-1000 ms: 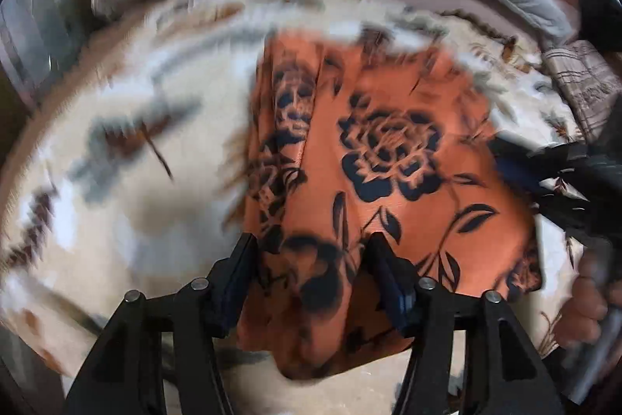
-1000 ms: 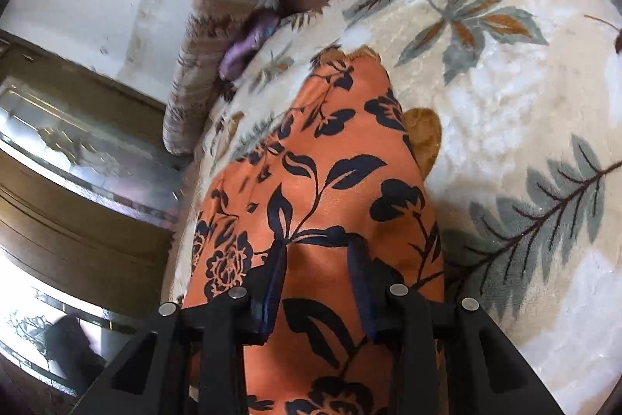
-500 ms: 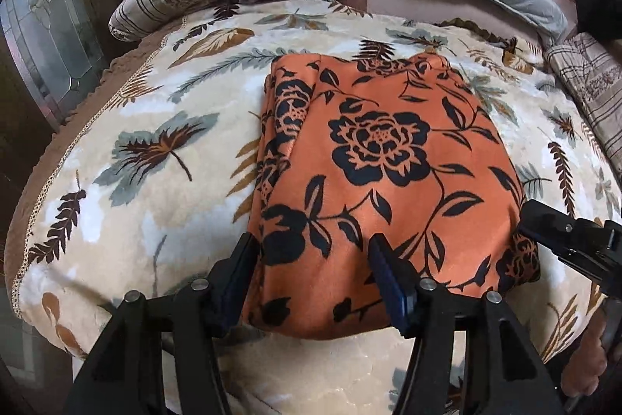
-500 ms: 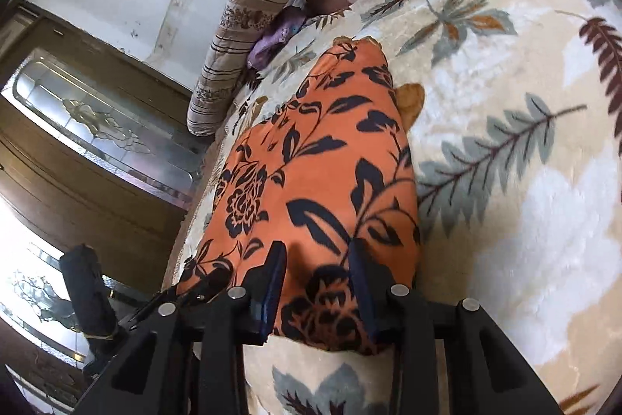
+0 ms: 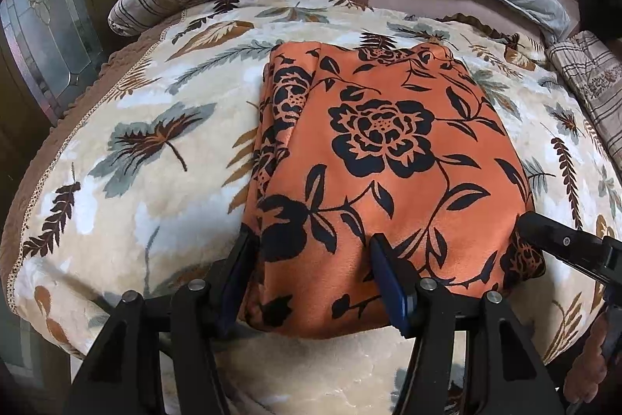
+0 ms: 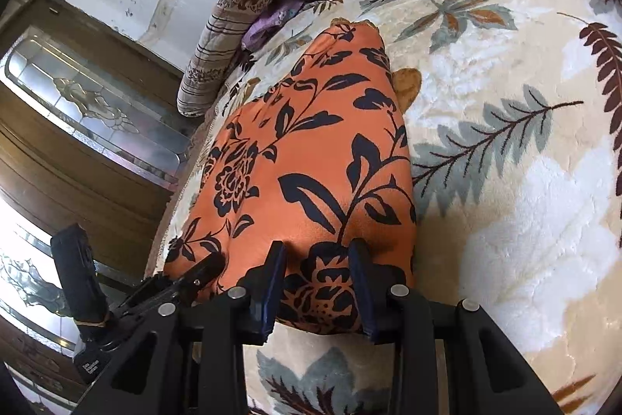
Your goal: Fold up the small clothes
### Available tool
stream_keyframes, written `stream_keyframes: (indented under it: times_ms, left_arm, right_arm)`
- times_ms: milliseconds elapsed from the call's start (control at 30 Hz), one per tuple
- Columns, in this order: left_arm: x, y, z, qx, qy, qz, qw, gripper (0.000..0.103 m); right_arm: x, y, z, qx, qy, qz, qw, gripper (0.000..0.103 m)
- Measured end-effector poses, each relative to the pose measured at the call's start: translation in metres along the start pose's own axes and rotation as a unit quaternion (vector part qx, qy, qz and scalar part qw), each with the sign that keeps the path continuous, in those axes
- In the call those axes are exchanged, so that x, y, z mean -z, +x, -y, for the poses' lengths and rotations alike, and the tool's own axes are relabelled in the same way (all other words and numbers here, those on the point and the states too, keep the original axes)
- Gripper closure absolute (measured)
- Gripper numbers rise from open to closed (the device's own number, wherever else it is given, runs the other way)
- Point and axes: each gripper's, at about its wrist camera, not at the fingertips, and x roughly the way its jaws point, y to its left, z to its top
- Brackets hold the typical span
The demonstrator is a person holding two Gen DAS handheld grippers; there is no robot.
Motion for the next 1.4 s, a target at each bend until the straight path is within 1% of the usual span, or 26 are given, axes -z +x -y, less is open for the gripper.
stream_keyframes:
  times_ms: [233, 300, 333, 367, 400, 433, 467, 500, 567, 667, 767, 800, 833, 900, 933, 967, 1000, 1033, 1067, 1100, 1133, 1167, 1200, 1267, 1333, 1400]
  left_arm:
    - [-0.001, 0.0, -0.001, 0.009, 0.004, 0.001, 0.9999, 0.041]
    - [-0.005, -0.005, -0.008, 0.022, 0.002, 0.0, 0.9998, 0.041]
    - [-0.009, -0.008, -0.014, 0.028, -0.003, 0.003, 0.9996, 0.041]
    - [-0.015, -0.014, -0.025, 0.036, -0.018, 0.012, 0.9991, 0.038]
    - [-0.019, -0.018, -0.034, 0.04, -0.031, 0.018, 0.9986, 0.029]
    - [-0.024, -0.021, -0.043, 0.042, -0.046, 0.024, 0.9977, 0.022]
    - [-0.03, -0.021, -0.057, 0.043, -0.071, 0.026, 0.9962, 0.012]
    - [-0.034, -0.019, -0.064, 0.047, -0.084, 0.023, 0.9952, 0.012]
    - [-0.042, -0.005, -0.071, 0.067, -0.097, -0.006, 0.993, 0.012]
    - [-0.048, 0.024, -0.069, 0.103, -0.102, -0.055, 0.9879, 0.012]
    - [-0.047, 0.051, -0.064, 0.14, -0.114, -0.104, 0.9781, 0.011]
    - [-0.047, 0.059, -0.063, 0.165, -0.127, -0.118, 0.9709, 0.009]
    - [-0.046, 0.061, -0.062, 0.176, -0.13, -0.121, 0.9683, 0.006]
    - [-0.048, 0.063, -0.056, 0.177, -0.117, -0.119, 0.97, 0.005]
    - [-0.05, 0.063, -0.053, 0.186, -0.109, -0.118, 0.9694, 0.005]
    - [-0.051, 0.063, -0.049, 0.198, -0.105, -0.116, 0.9676, 0.006]
    - [-0.052, 0.062, -0.045, 0.216, -0.103, -0.114, 0.9643, 0.013]
    - [-0.053, 0.06, -0.04, 0.221, -0.101, -0.111, 0.9637, 0.02]
    - [-0.054, 0.058, -0.037, 0.212, -0.094, -0.111, 0.9664, 0.034]
    - [-0.056, 0.055, -0.03, 0.198, -0.079, -0.107, 0.9711, 0.043]
    - [-0.058, 0.052, -0.025, 0.194, -0.07, -0.102, 0.9732, 0.048]
    - [-0.059, 0.047, -0.02, 0.191, -0.065, -0.096, 0.9748, 0.057]
    - [-0.063, 0.044, -0.016, 0.196, -0.063, -0.092, 0.9742, 0.064]
    - [-0.068, 0.034, 0.002, 0.211, -0.055, -0.081, 0.9726, 0.067]
    - [-0.073, 0.028, 0.027, 0.208, -0.033, -0.073, 0.9748, 0.067]
    - [-0.075, 0.028, 0.051, 0.202, -0.018, -0.068, 0.9768, 0.066]
  right_arm:
    - [-0.001, -0.001, -0.003, 0.006, -0.007, -0.006, 1.0, 0.065]
    - [-0.006, -0.007, 0.0, -0.011, 0.009, -0.015, 1.0, 0.064]
    - [-0.011, -0.013, 0.005, -0.027, 0.026, -0.017, 0.999, 0.061]
    - [-0.015, -0.017, 0.009, -0.034, 0.037, -0.012, 0.999, 0.04]
    - [-0.018, -0.024, 0.013, -0.031, 0.046, 0.002, 0.998, 0.021]
    - [-0.022, -0.033, 0.018, -0.02, 0.051, 0.024, 0.998, 0.019]
    - [-0.024, -0.037, 0.022, -0.019, 0.052, 0.032, 0.998, 0.019]
    - [-0.028, -0.038, 0.027, -0.018, 0.055, 0.034, 0.998, 0.019]
    - [-0.036, -0.034, 0.041, -0.013, 0.08, 0.031, 0.996, 0.019]
    - [-0.048, -0.013, 0.06, -0.04, 0.117, 0.011, 0.992, 0.019]
    - [-0.059, 0.018, 0.07, -0.073, 0.146, -0.022, 0.986, 0.019]
    - [-0.061, 0.026, 0.071, -0.077, 0.149, -0.027, 0.985, 0.019]
    - [-0.065, 0.032, 0.068, -0.079, 0.144, -0.026, 0.986, 0.019]
    - [-0.071, 0.045, 0.058, -0.102, 0.127, -0.032, 0.986, 0.019]
    - [-0.073, 0.052, 0.054, -0.096, 0.125, -0.039, 0.987, 0.019]
    - [-0.074, 0.061, 0.048, -0.079, 0.113, -0.047, 0.989, 0.019]
    - [-0.075, 0.065, 0.042, -0.065, 0.097, -0.049, 0.992, 0.023]
    - [-0.075, 0.066, 0.035, -0.056, 0.08, -0.043, 0.994, 0.028]
    - [-0.075, 0.066, 0.031, -0.054, 0.072, -0.037, 0.995, 0.04]
    - [-0.075, 0.062, 0.028, -0.051, 0.069, -0.028, 0.996, 0.048]
    - [-0.075, 0.056, 0.027, -0.05, 0.065, -0.019, 0.996, 0.052]
    - [-0.076, 0.047, 0.026, -0.05, 0.06, -0.005, 0.997, 0.056]
    - [-0.077, 0.039, 0.026, -0.048, 0.057, 0.008, 0.997, 0.057]
    - [-0.081, 0.017, 0.028, -0.03, 0.042, 0.035, 0.998, 0.057]
    - [-0.088, -0.003, 0.036, -0.02, 0.034, 0.051, 0.998, 0.057]
    - [-0.097, -0.022, 0.056, -0.012, 0.046, 0.058, 0.997, 0.057]
